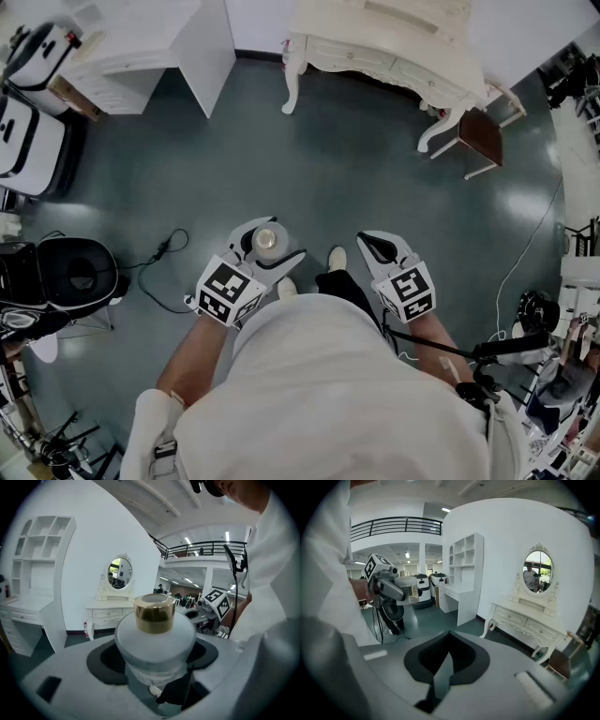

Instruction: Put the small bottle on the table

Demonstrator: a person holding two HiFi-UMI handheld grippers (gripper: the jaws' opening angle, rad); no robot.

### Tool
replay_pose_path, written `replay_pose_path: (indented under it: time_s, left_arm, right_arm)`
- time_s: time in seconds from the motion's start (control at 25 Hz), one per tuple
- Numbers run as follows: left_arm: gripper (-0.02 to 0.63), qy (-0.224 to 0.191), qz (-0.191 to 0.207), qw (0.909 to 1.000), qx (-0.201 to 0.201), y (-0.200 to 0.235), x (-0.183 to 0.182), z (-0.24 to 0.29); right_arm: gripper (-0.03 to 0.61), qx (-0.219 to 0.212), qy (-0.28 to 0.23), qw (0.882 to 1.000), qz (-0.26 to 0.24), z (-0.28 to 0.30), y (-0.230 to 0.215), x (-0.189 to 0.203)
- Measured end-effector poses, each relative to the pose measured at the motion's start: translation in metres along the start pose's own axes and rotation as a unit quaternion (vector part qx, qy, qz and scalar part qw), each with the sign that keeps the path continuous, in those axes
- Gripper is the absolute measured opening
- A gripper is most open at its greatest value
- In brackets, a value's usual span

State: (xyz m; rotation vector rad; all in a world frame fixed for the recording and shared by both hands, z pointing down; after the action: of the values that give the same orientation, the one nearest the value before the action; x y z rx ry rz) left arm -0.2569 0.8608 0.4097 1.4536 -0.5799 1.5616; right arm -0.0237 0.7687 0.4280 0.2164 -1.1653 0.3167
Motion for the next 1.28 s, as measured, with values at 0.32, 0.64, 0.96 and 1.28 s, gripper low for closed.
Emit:
replay_pose_path:
  time_s: [0.32,0.64,0.96,1.28]
  left_arm:
    - [0.337,0.007,0.005,0.9998,0.021,0.008,-0.014,0.048]
    - [0.337,0.018,0.021,0.9991,0.032,0.026,-0.056,0.146]
    - [0.338,0.028,0.032,0.9982,0.043,0.046,-0.097,0.272]
    - [0.338,0.047,0.027,0.9945,0.090,0.075,-0.112,0.384]
  right_arm:
    - [0.000,0.021,-0.006,1.000,0.015,0.001,-0.043,0.004]
    - [0.003,0.041,-0.029,0.998,0.032,0.003,-0.150,-0.004]
    - [0.106,0.061,-0.036,0.997,0.037,-0.006,-0.274,0.002]
    - [0.067,0.101,-0.030,0.992,0.063,0.005,-0.363,0.018]
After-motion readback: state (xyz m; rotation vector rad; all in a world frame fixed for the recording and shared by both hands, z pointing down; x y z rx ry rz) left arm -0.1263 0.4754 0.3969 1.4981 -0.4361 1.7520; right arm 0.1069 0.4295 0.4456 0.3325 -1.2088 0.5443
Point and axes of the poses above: the fingertips, and each gripper's own axes: z forward along the fingers, y to its left, x out of its underside, the point moved 9 cm from there along -z, backward along the fingers, and after that the axes turned 12 degrees about -y, right-handed, at the moved point
